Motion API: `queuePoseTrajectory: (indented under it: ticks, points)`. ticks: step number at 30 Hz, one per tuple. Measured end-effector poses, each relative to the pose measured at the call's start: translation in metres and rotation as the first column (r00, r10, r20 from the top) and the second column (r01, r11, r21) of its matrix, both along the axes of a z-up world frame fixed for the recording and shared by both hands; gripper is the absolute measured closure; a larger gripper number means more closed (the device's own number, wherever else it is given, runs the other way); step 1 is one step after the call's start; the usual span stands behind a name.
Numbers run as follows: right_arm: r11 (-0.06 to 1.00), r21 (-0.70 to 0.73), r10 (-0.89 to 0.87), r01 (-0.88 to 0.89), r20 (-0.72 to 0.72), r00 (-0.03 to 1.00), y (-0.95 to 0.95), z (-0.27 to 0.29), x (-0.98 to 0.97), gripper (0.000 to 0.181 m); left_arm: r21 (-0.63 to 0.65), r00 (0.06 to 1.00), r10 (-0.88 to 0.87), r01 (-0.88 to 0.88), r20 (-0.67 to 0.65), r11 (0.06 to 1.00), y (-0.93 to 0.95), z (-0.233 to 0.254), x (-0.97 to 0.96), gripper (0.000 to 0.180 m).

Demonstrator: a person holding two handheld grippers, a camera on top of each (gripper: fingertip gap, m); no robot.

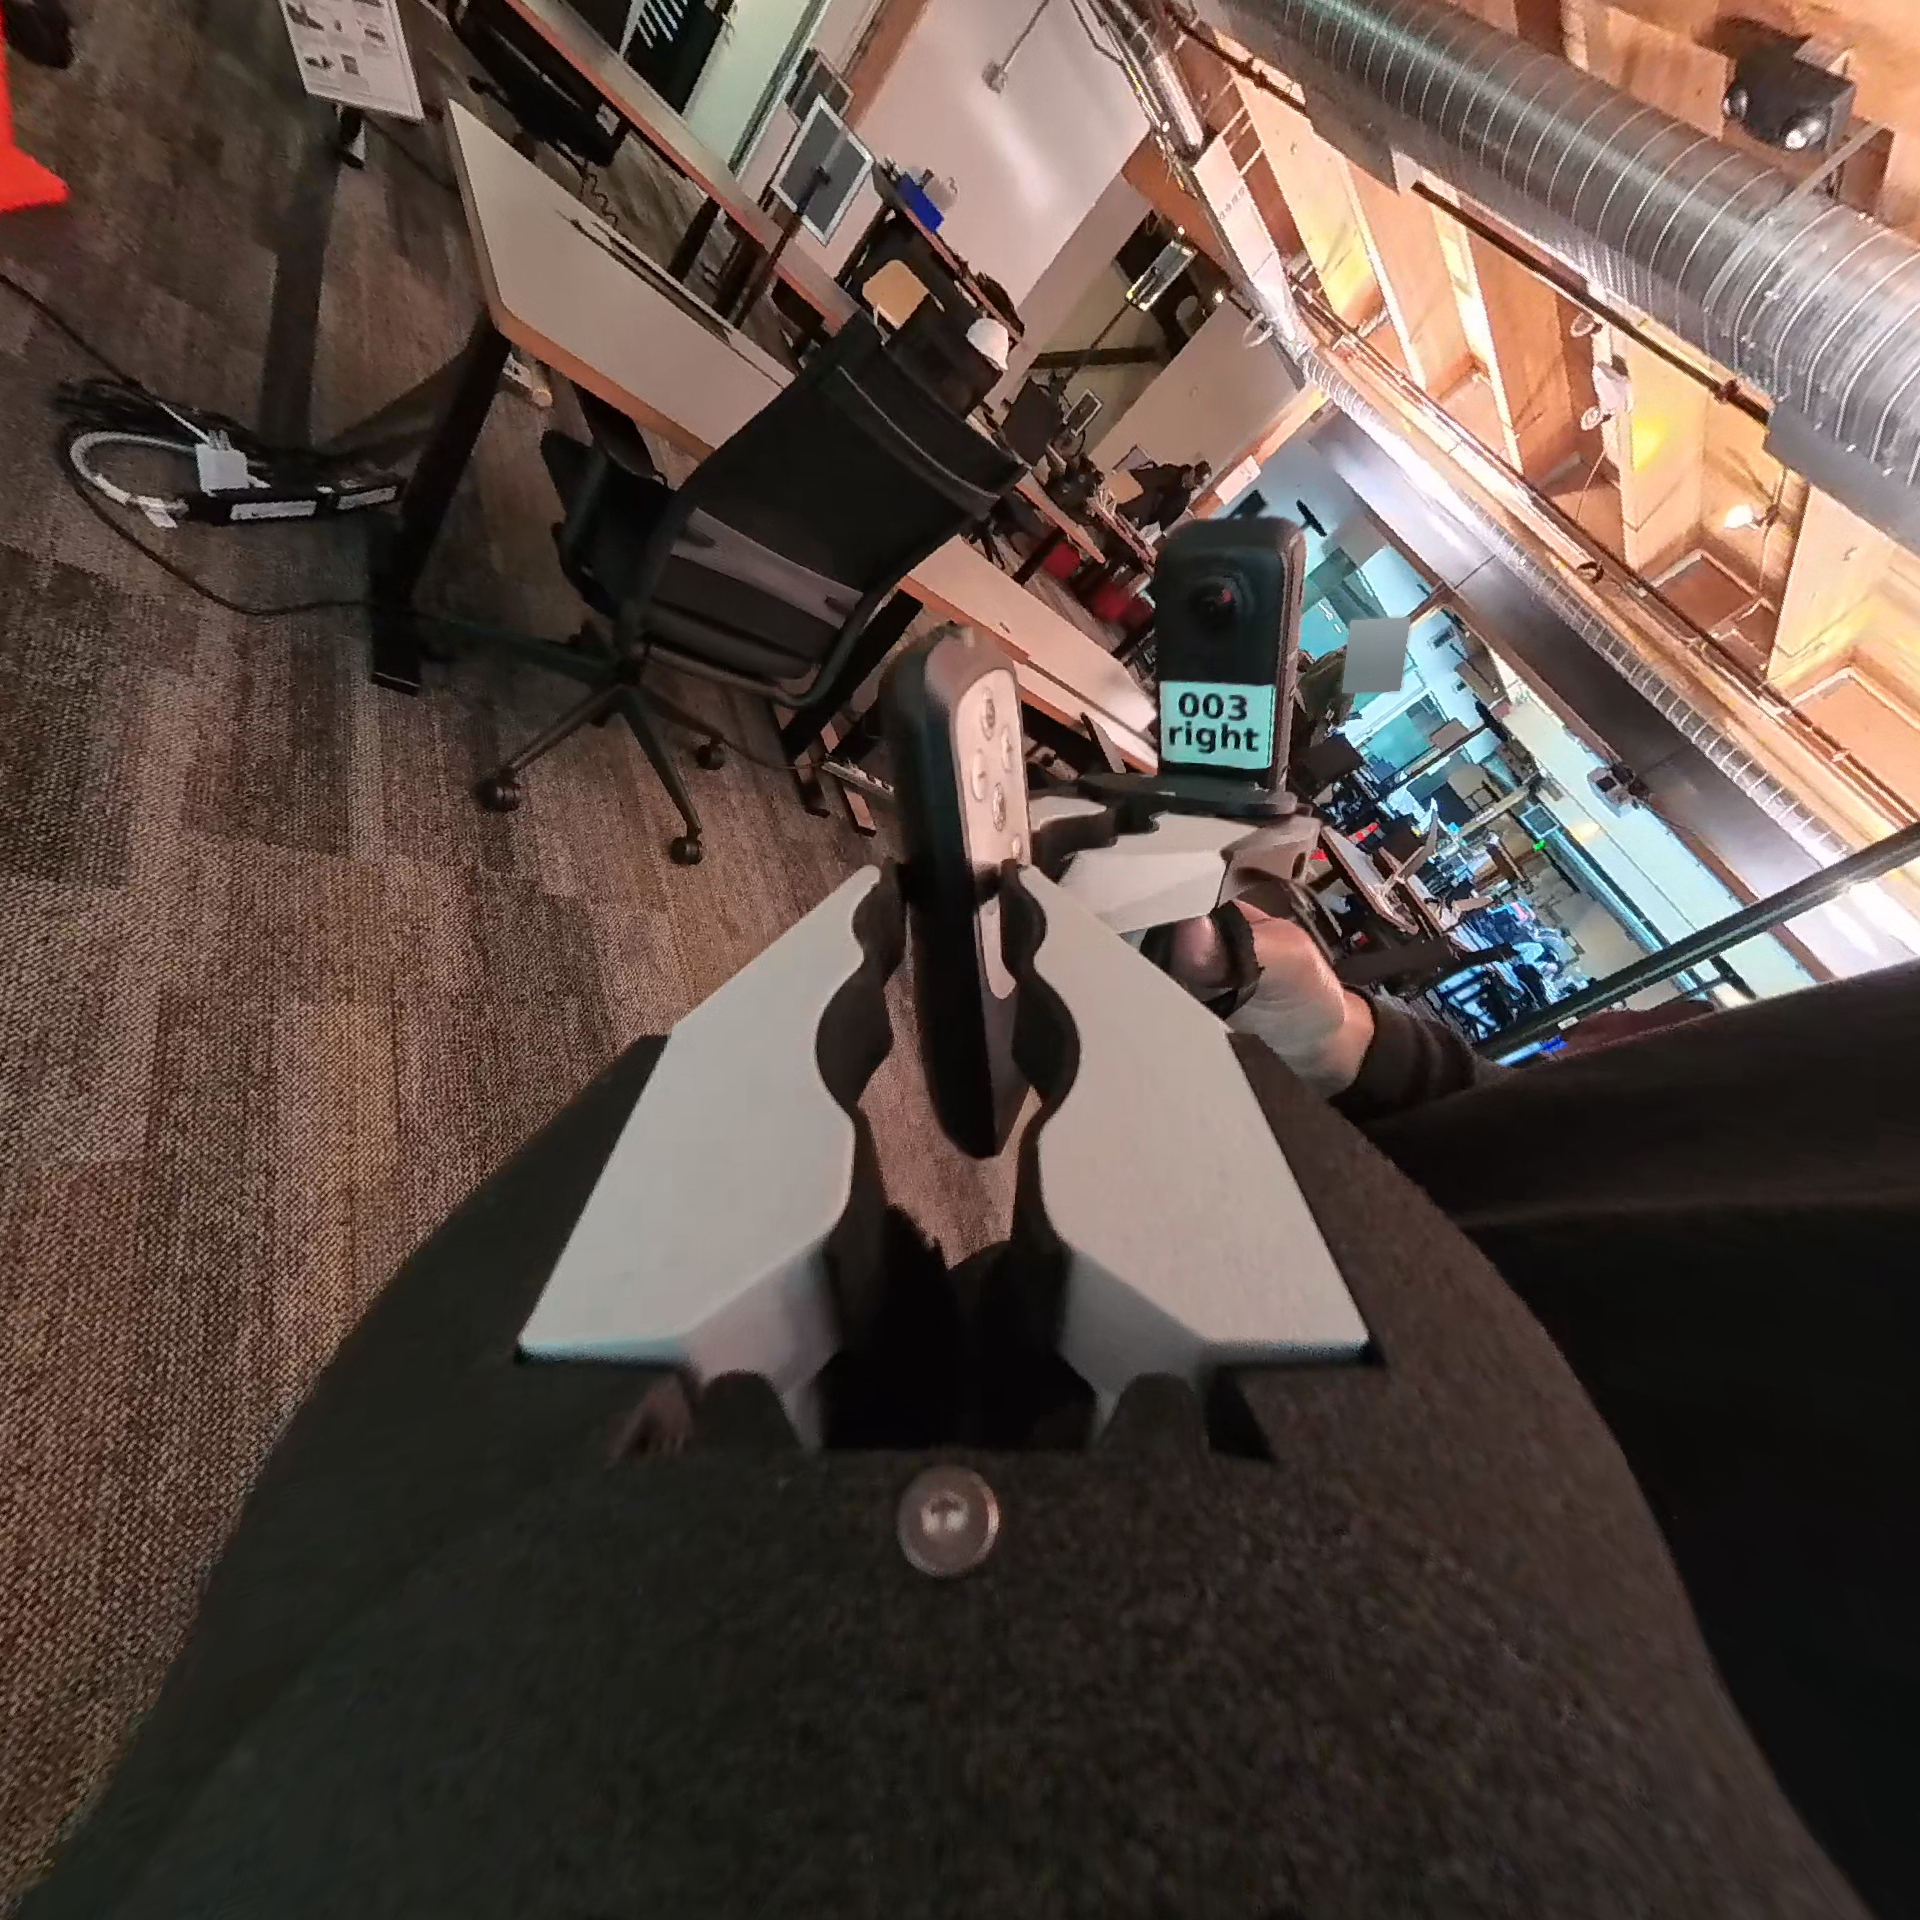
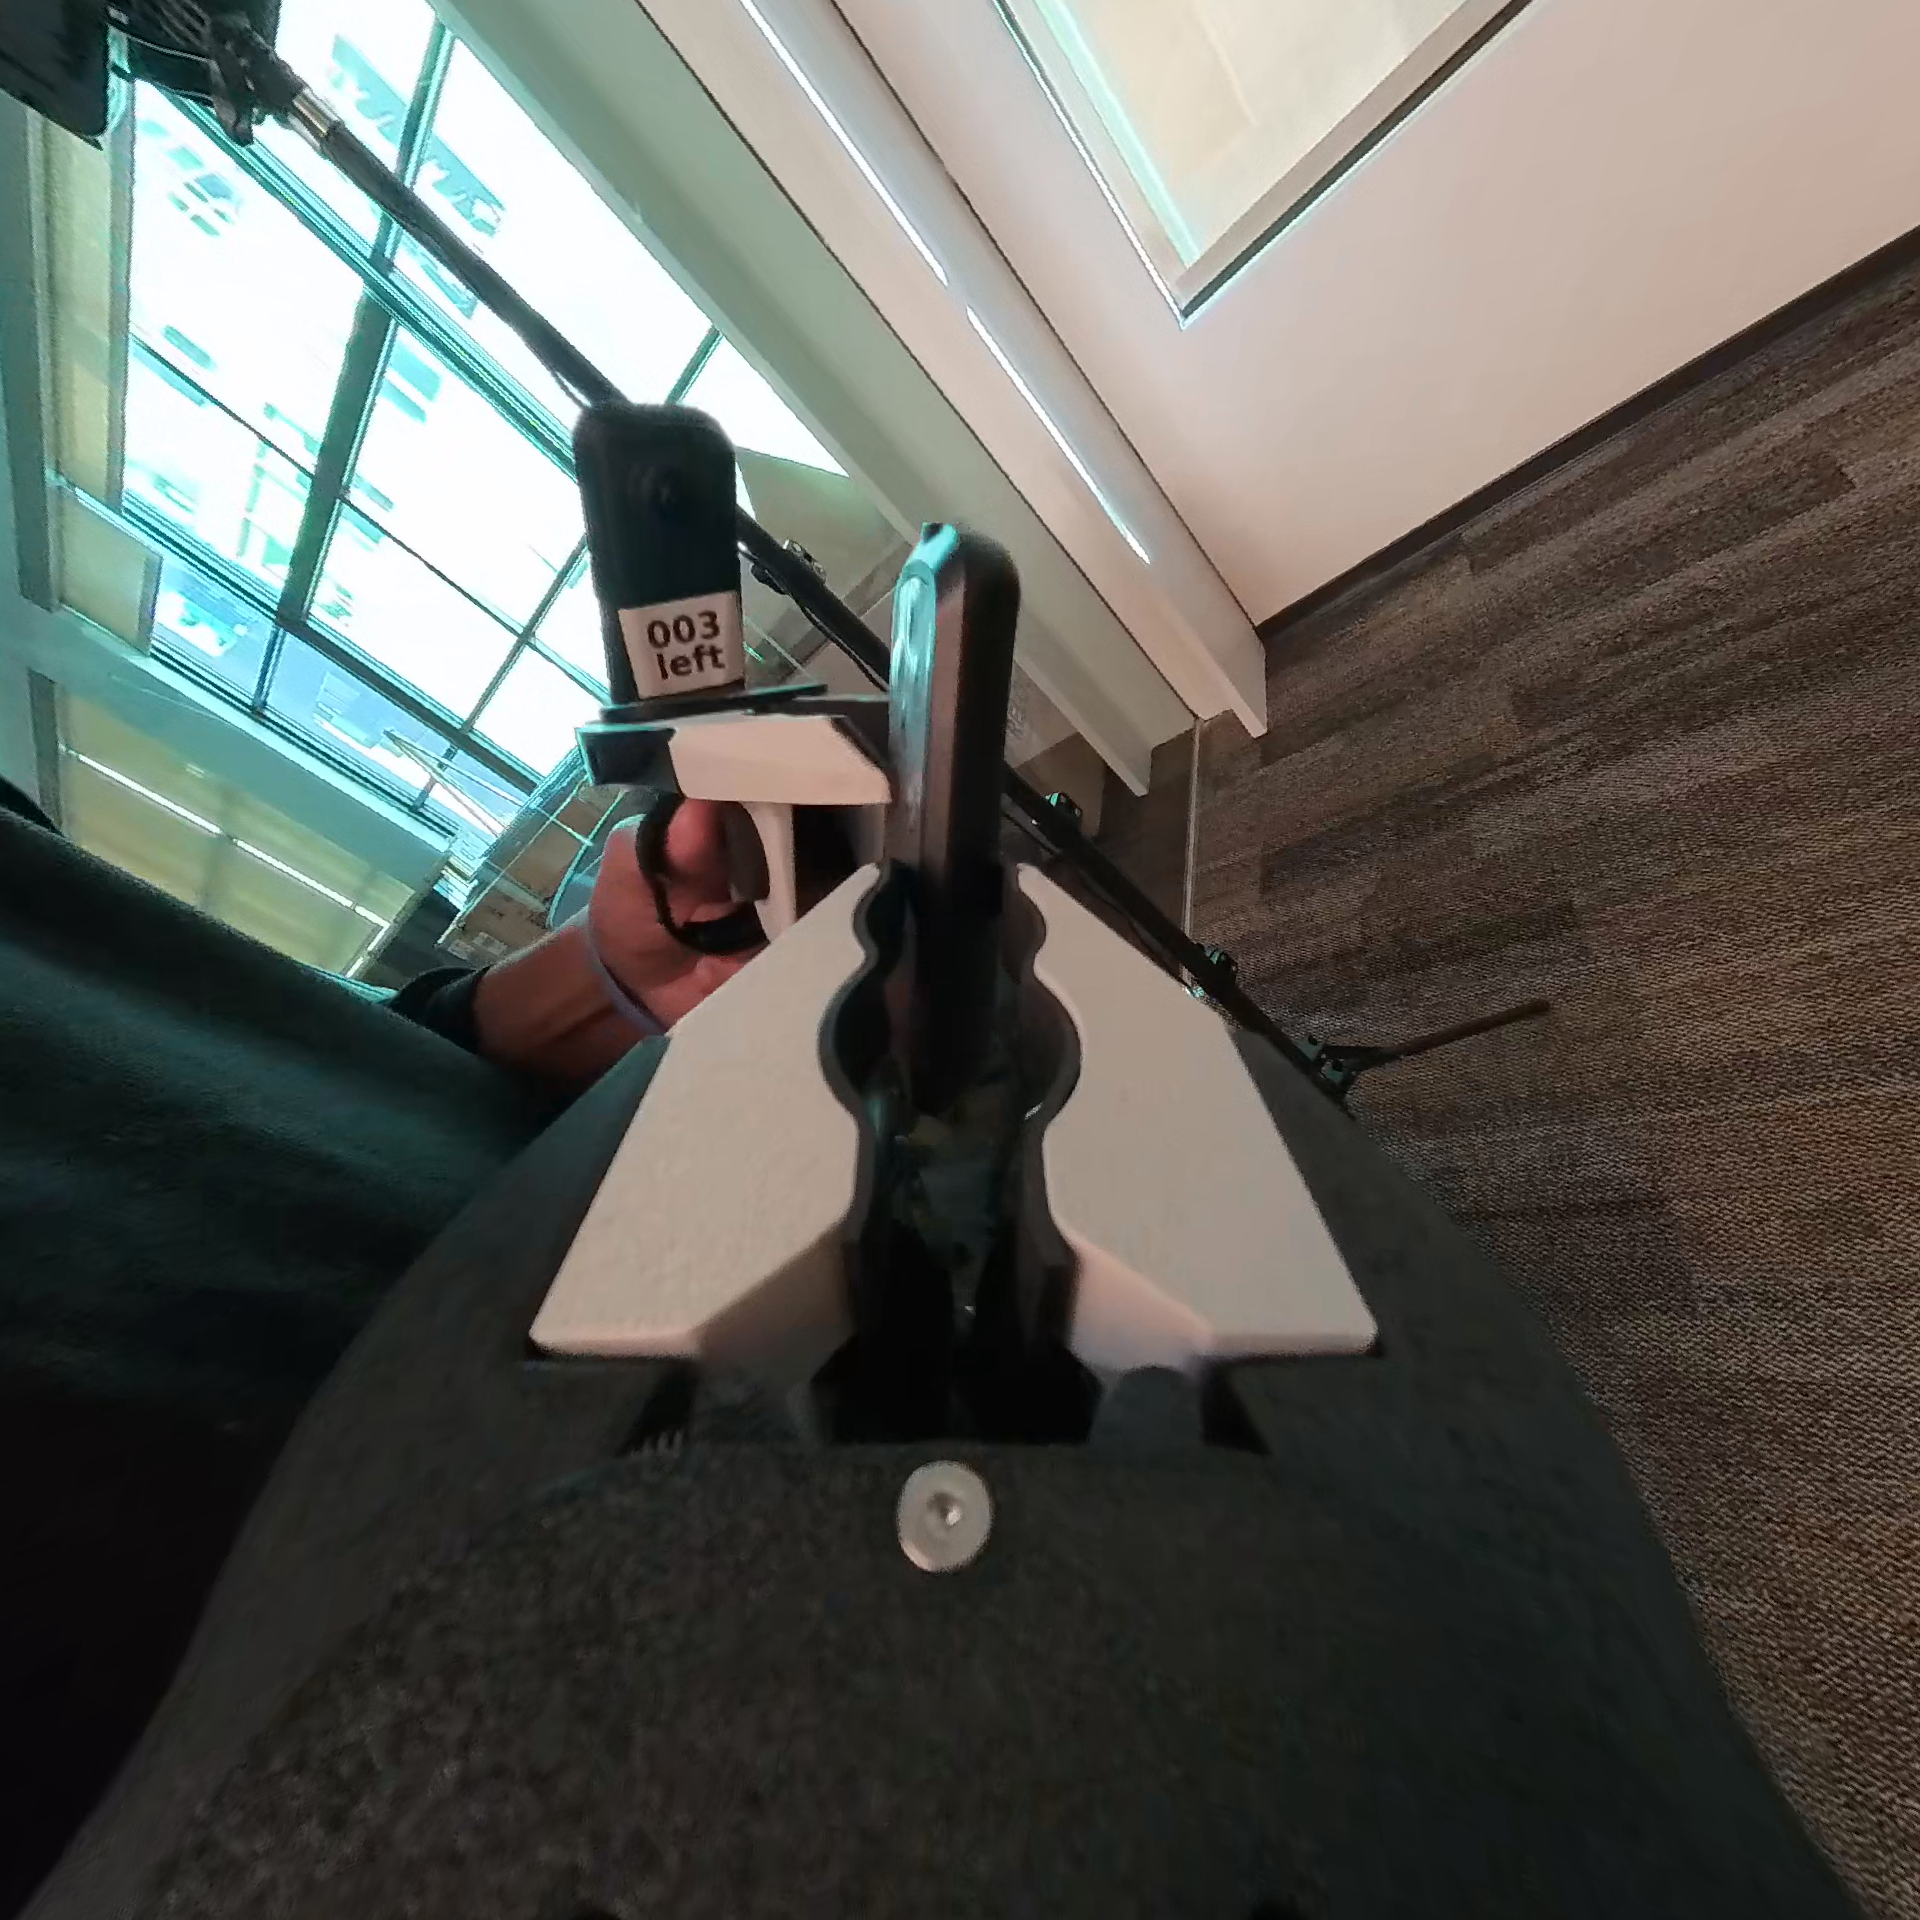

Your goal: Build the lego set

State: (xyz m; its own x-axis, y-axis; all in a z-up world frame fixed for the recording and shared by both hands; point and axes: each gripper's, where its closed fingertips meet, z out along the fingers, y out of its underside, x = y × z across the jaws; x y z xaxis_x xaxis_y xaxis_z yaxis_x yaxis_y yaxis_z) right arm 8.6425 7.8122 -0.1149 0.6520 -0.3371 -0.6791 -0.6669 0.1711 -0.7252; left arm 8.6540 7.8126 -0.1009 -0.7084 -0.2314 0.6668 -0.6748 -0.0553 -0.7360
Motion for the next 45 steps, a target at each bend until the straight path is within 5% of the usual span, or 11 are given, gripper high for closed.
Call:
queuePoseTrajectory:
  ticks: [12, 45]
  points:
    - [0.996, 0.081, 0.045, -0.043, -0.023, 0.999, 0.008, 0.006, -0.005, 0.163, -0.113, 0.999, 0.027, -0.031, -0.038, 0.993, 0.007, 0.009, -0.005, 0.167]
    - [0.996, 0.080, 0.048, -0.045, -0.038, 0.998, 0.008, 0.005, -0.004, 0.163, -0.098, 1.000, 0.022, -0.023, -0.008, 0.995, 0.006, 0.007, -0.003, 0.166]
